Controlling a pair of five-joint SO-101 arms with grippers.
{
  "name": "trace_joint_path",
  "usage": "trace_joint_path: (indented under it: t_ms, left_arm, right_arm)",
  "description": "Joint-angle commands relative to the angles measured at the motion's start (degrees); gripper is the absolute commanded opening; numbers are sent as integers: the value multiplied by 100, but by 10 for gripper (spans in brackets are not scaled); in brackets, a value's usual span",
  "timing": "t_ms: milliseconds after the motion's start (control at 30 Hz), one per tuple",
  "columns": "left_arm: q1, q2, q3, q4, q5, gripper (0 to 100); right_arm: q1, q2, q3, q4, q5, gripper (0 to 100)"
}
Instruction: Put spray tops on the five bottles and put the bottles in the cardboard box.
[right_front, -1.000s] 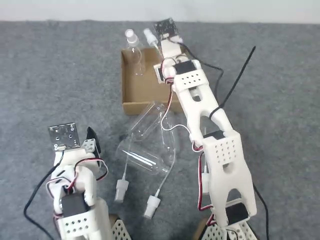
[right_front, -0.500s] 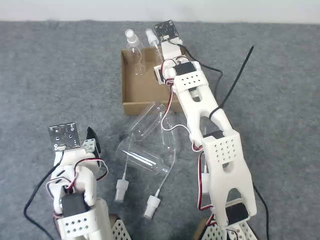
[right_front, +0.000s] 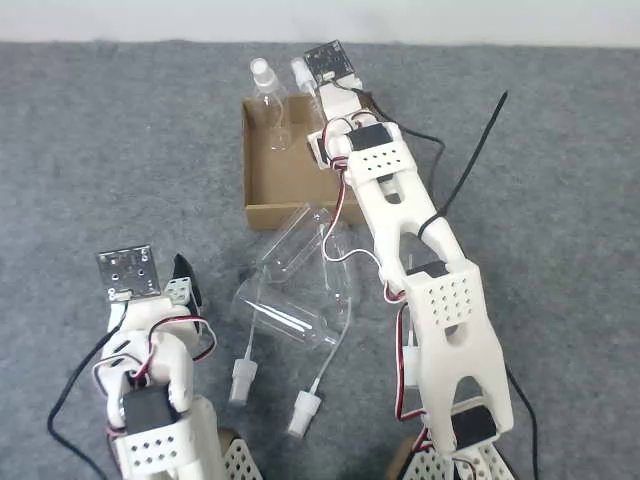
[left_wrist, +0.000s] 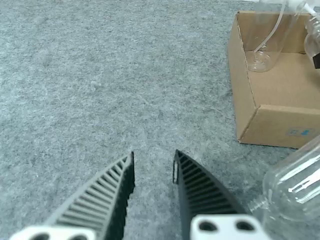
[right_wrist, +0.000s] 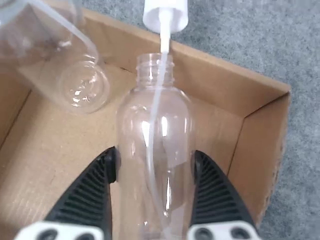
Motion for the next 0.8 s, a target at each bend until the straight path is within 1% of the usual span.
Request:
trace_joint_path:
  t_ms: [0, 267, 400, 767]
  left_arm:
    - [-44, -132, -66, -185, -26, 116]
    - [-44, -132, -66, -185, -26, 116]
    - [-44, -132, -66, -185, -26, 116]
    - [-44, -132, -31, -202, -26, 116]
  right_arm:
    - [-4, -558, -62, -127, 105, 6]
    - [-4, -804, -62, -84, 97, 6]
    - [4, -1015, -53, -66, -193, 6]
    - [-40, -1130, -53, -57, -220, 6]
